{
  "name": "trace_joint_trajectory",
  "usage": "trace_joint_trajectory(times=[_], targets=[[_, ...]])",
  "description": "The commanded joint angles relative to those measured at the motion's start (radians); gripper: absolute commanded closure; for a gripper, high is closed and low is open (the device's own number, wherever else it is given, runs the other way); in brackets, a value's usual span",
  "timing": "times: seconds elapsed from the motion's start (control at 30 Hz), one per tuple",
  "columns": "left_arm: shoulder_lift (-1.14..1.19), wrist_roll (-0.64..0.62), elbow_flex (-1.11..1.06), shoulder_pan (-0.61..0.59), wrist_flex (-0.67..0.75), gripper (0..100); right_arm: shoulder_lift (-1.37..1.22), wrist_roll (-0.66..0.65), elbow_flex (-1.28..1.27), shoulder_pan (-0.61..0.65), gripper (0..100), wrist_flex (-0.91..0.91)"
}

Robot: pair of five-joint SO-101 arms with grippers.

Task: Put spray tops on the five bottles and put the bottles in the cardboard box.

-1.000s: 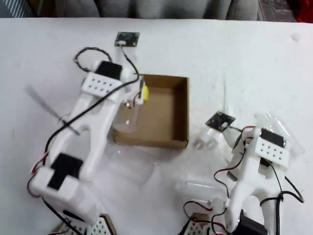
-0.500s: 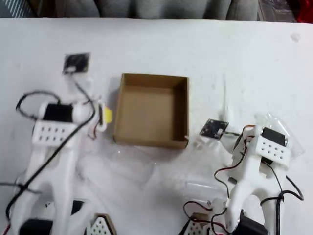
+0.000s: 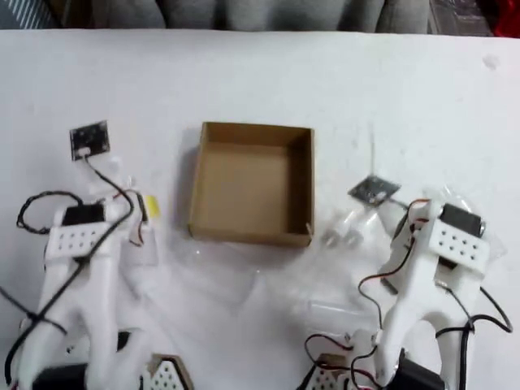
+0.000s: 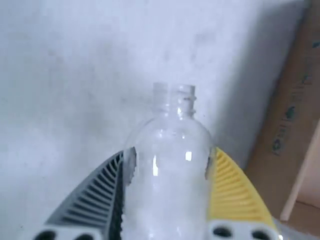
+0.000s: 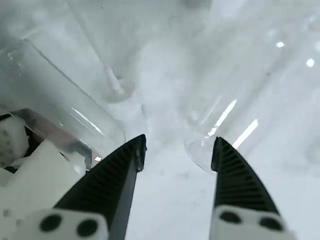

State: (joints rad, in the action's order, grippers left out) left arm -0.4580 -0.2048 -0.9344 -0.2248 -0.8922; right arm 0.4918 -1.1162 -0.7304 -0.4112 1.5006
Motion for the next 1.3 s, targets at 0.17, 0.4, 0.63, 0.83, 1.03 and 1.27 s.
trace_joint_trajectory(times=[0.17,0.4,0.63,0.83,1.03,1.27], targets=[[0.358,0.069,0.21,-0.015,0.029,77,0.033,0.041,0.078,0.005,82.2,0.062],[0.513,0.074,0.311,-0.016,0.017,76,0.041,0.041,0.081,0.007,82.2,0.062],[0.513,0.206,0.43,-0.015,-0.137,76,0.035,0.041,0.081,0.012,82.2,0.062],[0.522,0.259,0.508,-0.01,-0.25,76,0.041,0.041,0.081,0.012,82.2,0.062],[0.522,0.272,0.514,-0.008,-0.249,76,0.041,0.041,0.081,0.012,82.2,0.062],[0.522,0.269,0.516,-0.008,-0.247,65,0.041,0.02,0.081,0.013,82.2,0.064]])
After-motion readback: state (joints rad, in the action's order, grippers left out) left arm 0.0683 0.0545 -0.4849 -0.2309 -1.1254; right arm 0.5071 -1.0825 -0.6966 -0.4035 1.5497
